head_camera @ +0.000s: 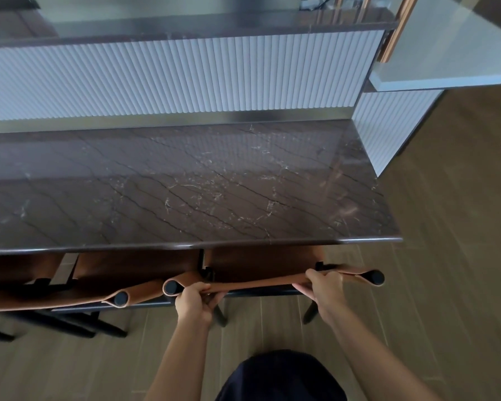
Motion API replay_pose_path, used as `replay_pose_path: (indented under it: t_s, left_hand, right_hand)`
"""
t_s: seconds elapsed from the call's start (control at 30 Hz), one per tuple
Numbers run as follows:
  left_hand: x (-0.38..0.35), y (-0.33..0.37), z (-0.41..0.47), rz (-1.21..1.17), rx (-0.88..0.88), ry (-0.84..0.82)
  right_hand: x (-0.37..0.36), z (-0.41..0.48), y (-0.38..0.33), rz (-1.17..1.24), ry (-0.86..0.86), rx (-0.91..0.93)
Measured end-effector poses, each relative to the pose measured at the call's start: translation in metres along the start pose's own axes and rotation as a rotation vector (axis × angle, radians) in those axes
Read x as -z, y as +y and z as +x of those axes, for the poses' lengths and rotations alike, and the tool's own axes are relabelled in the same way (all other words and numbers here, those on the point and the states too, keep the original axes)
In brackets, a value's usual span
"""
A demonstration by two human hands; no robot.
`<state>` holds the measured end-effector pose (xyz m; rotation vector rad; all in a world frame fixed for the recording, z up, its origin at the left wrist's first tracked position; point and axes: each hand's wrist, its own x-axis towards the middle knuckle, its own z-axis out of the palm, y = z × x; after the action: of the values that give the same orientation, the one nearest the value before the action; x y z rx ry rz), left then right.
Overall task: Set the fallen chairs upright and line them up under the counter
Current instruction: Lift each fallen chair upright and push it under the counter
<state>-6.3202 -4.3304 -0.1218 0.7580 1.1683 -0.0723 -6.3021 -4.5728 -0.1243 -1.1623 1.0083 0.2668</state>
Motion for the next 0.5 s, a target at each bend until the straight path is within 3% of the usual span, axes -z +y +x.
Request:
replay_pose_path:
  t_s: [0.2, 0.5]
  left_hand:
    - [0.004, -0.008, -0.002, -0.008, -0.046, 0.051]
    - [-0.008, 0.021, 0.015, -0.021, 0.044, 0.008]
  right_hand:
    - [0.005, -0.002, 0.000, -0.015, -0.051, -0.039]
    - [-0.017, 0.002, -0.001, 0.086, -0.006, -0.022]
